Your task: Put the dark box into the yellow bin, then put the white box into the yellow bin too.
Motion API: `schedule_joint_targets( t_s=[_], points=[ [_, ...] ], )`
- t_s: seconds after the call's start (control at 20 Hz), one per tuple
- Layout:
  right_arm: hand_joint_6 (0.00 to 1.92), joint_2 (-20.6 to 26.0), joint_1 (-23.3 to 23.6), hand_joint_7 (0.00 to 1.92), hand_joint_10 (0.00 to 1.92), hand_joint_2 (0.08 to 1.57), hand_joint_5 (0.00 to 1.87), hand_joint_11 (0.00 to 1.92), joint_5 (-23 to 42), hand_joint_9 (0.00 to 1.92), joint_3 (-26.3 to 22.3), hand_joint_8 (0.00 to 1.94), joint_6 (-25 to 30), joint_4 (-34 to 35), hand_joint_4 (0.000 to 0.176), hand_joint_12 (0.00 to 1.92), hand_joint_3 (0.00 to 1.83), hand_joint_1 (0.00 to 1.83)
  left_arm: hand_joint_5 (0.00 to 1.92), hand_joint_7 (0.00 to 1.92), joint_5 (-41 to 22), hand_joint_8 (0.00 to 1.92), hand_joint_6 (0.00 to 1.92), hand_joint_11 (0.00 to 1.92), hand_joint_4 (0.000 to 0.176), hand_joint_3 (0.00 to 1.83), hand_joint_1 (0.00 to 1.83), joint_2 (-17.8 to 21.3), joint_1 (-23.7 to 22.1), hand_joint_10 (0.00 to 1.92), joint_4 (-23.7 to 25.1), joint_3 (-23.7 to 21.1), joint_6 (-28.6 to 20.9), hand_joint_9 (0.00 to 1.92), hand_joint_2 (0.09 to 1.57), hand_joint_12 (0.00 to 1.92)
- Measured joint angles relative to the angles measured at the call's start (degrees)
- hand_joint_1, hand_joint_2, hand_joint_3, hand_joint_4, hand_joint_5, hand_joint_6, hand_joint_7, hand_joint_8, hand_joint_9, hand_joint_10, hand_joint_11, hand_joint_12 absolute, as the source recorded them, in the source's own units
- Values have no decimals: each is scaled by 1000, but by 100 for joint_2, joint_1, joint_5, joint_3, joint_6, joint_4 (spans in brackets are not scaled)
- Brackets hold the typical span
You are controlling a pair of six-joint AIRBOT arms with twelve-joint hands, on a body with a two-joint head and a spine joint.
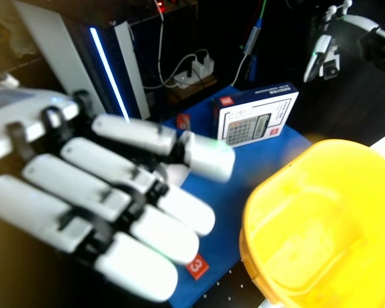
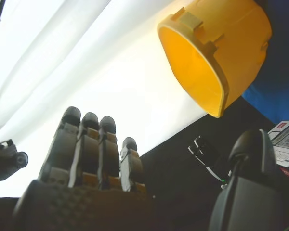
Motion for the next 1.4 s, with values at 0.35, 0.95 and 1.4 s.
schedule_joint_targets(
  t_s=[0.35, 0.95, 1.4],
  points=[
    [1, -24, 0, 314, 2, 1111, 269, 176, -7, 275, 2, 1, -2, -7, 0, 207, 15, 0, 131, 115, -94, 1, 0, 25, 164, 0, 25, 212, 0, 1, 505, -205, -297, 66, 1029, 11],
    [13, -216, -160, 332, 9, 1165, 268, 160, -9, 283, 136, 13, -2, 57, 0, 348, 0, 0, 0, 25, -22, 4, 0, 105, 153, 0, 329, 817, -549, 4, 2599, -782, -505, 58, 710, 43],
    [5, -227, -264, 341, 0, 1062, 291, 227, -11, 284, 144, 0, -4, 101, 0, 210, 9, 0, 0, 4, 916, 0, 0, 106, 176, 19, 452, 70, -1399, 0, 4367, -426, -1272, 43, 712, 41]
  ],
)
